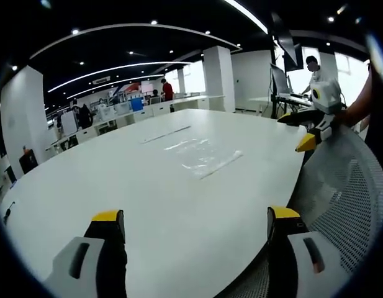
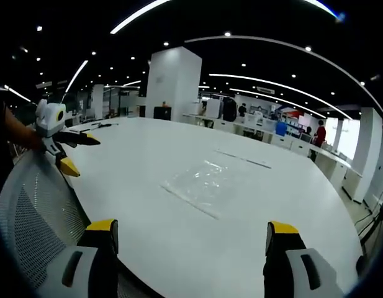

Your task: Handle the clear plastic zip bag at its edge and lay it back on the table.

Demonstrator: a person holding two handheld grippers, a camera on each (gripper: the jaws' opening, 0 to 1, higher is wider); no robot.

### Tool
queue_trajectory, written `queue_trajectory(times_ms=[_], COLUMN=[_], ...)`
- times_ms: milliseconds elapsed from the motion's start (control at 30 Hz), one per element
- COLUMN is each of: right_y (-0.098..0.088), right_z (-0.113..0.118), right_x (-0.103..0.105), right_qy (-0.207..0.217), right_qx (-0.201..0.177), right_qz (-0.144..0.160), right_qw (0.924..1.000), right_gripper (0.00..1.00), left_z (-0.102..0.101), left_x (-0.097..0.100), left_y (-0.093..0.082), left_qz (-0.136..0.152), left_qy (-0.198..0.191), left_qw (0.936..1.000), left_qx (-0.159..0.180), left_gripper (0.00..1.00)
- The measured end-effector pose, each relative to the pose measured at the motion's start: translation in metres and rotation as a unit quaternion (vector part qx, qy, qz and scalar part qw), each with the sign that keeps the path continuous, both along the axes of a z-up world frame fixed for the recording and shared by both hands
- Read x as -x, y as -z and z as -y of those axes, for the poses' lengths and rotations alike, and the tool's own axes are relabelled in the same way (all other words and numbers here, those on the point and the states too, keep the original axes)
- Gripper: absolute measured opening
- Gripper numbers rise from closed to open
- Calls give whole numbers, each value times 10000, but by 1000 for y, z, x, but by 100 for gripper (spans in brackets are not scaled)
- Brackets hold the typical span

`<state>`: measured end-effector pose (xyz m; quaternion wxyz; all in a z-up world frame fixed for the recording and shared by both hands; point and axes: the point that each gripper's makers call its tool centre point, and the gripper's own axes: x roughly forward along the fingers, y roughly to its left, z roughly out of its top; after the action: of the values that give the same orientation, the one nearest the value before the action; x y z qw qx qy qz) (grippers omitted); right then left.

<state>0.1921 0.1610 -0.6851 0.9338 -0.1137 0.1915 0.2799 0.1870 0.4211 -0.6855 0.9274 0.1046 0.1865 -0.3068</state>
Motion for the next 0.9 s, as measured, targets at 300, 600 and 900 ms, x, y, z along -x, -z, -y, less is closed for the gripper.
queue_trajectory(times_ms=[300, 600, 900], right_y=[0, -1, -1], right_z=[0, 1, 1], right_x=[0, 0, 0], right_qy=[14, 25, 36], right_qx=[-6, -9, -23], right_qz=[3, 7, 12], right_qw=[10000, 10000, 10000], right_gripper=[100, 100, 100], left_z=[1, 0, 3], left_x=[1, 1, 1], left_y=[-1, -2, -3], left_qz=[32, 37, 2], left_qy=[39, 23, 57], left_qw=[10000, 10000, 10000], left_qx=[-47, 11, -3], left_gripper=[94, 95, 93])
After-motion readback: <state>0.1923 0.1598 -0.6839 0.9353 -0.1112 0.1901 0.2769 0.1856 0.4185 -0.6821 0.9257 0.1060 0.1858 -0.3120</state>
